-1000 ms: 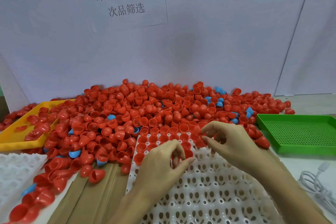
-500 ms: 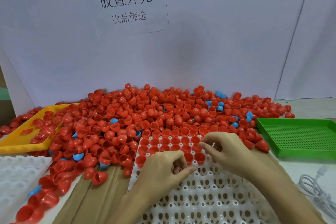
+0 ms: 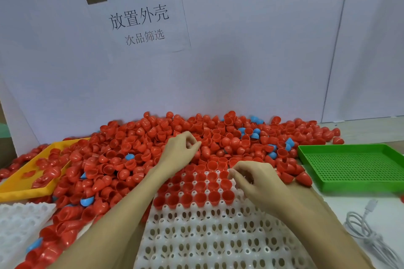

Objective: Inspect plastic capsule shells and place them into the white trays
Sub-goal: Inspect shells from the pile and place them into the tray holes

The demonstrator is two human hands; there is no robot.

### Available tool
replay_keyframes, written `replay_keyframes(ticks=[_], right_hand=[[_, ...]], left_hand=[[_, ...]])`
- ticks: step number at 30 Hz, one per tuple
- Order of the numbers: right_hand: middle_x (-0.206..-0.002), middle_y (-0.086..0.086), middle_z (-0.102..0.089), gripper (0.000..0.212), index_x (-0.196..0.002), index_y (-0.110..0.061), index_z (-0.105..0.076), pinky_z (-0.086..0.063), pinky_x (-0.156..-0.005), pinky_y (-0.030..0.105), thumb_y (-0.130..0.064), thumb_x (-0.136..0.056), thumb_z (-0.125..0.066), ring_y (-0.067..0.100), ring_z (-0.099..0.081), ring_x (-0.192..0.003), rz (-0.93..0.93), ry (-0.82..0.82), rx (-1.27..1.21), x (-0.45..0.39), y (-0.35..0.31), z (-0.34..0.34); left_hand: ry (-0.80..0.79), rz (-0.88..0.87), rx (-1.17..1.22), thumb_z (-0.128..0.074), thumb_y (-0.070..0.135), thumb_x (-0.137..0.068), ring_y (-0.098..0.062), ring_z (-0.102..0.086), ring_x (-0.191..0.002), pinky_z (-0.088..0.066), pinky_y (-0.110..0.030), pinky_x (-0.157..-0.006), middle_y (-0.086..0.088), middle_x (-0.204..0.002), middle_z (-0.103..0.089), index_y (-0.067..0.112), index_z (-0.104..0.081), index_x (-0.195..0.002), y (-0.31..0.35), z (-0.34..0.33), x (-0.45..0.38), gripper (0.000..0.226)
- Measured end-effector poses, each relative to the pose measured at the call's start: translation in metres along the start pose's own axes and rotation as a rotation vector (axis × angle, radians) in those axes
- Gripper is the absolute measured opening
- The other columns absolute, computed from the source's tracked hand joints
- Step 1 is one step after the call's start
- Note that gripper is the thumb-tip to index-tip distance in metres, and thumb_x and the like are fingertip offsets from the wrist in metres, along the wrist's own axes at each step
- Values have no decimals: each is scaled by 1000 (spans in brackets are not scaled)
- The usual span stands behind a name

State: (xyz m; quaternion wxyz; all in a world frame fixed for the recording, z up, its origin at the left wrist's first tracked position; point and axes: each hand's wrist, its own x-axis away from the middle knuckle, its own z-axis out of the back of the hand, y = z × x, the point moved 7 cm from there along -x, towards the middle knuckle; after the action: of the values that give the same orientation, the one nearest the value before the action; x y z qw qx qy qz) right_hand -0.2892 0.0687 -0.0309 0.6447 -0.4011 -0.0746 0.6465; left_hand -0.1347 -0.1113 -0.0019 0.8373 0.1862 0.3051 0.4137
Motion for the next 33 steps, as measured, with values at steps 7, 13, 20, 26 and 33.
replay_keyframes(ticks=[7, 13, 20, 26, 33], right_hand=[[-76, -15, -68, 21, -92, -26, -74, -55, -71, 23, -30, -106, -60, 6, -67, -76, 4, 16, 8, -1, 3, 3], [-77, -17, -68, 21, -94, -26, -75, -54, -72, 22, -31, -107, -59, 5, -66, -78, 12, 18, 13, -2, 1, 5], [-76, -16, -69, 21, -92, -25, -75, -55, -70, 23, -30, -106, -59, 5, -67, -77, 13, 10, 10, -1, 2, 3], [-75, -16, -70, 20, -91, -29, -74, -56, -68, 24, -33, -105, -60, 5, -68, -76, 9, -1, 20, -1, 1, 0], [-82, -22, -71, 21, -87, -34, -71, -52, -61, 18, -34, -105, -60, 5, -68, -70, 3, -1, 28, 0, 2, 2]], left_hand=[[13, -237, -478, -62, 24, -99, -26, -50, -125, -49, -39, -94, -4, -136, -54, 18, -58, -138, -4, -32, -58, 40], [-361, -104, -512, -60, 21, -98, -35, -42, -136, -38, -50, -114, -7, -151, -41, 24, -48, -149, -17, -70, -75, 53], [-65, -273, -149, -92, 30, -77, -19, -52, -103, -48, -33, -91, 2, -111, -50, 18, -61, -104, -11, -34, -63, 42], [37, -210, 38, -91, 49, -75, 5, -51, -106, -39, -8, -90, 13, -113, -51, 29, -56, -106, -33, 12, -40, 51], [306, -181, 301, -68, -8, -88, -8, -61, -97, -45, -12, -87, 5, -102, -65, 26, -61, -93, -13, 44, 12, 36]])
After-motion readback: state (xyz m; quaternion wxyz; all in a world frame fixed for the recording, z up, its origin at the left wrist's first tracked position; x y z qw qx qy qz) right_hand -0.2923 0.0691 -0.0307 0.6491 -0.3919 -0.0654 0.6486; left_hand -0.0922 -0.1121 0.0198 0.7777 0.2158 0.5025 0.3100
